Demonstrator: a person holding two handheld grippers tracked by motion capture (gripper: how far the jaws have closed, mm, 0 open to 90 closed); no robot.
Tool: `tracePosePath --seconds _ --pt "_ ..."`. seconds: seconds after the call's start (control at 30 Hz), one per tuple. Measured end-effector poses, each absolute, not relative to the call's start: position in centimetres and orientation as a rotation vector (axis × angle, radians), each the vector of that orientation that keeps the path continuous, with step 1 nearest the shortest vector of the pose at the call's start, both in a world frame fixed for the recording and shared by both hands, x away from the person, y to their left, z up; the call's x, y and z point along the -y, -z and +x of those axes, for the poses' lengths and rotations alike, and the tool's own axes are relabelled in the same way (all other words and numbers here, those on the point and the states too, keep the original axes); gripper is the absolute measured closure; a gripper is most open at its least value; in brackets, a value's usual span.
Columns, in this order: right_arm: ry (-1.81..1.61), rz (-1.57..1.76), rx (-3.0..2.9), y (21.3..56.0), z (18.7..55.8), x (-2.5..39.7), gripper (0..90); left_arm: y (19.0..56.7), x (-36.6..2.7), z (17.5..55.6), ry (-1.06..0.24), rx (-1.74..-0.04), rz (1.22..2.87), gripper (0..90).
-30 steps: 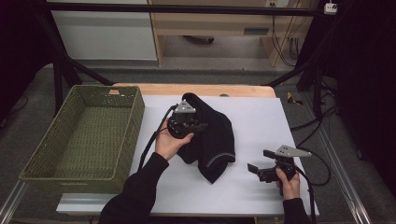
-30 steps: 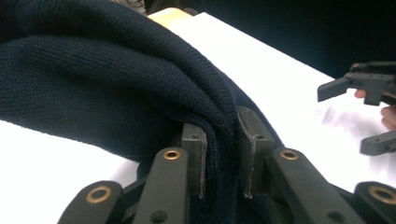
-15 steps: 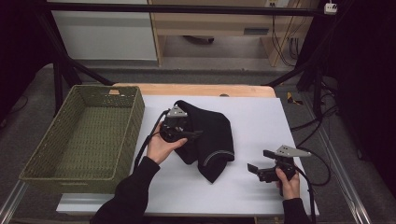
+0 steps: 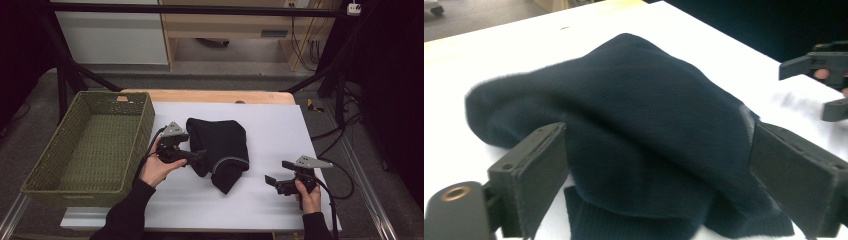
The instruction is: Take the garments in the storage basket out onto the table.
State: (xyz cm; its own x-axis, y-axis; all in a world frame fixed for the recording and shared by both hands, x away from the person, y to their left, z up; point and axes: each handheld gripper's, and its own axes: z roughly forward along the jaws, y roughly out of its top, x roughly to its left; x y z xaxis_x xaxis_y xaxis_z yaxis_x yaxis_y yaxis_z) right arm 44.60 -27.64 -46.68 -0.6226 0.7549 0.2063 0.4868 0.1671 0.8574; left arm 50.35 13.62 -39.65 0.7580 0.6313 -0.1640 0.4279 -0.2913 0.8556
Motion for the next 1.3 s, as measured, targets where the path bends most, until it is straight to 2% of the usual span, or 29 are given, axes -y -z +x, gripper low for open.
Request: tracePosePath --seconds 0.23,0.73,1.03,1.3 --pt "-1.429 1.189 -2.185 46.7 44.6 27.4 2.2 40.7 -15.2 48.9 -0.235 -0.831 1.907 3.1" --pt "-1.429 1.156 -2.208 46.2 44.5 25.8 1.8 43.5 -16.4 47.3 -0.200 -0.886 1.889 2.8" --pt "-1.434 1.124 -2.213 45.6 44.3 24.2 1.8 44.9 -15.5 47.0 -0.194 -0.894 1.922 3.0" --pt "-1.409 1.112 -2.205 45.2 44.3 22.7 2.2 45.8 -13.9 46.8 -0.191 -0.878 1.962 8.6"
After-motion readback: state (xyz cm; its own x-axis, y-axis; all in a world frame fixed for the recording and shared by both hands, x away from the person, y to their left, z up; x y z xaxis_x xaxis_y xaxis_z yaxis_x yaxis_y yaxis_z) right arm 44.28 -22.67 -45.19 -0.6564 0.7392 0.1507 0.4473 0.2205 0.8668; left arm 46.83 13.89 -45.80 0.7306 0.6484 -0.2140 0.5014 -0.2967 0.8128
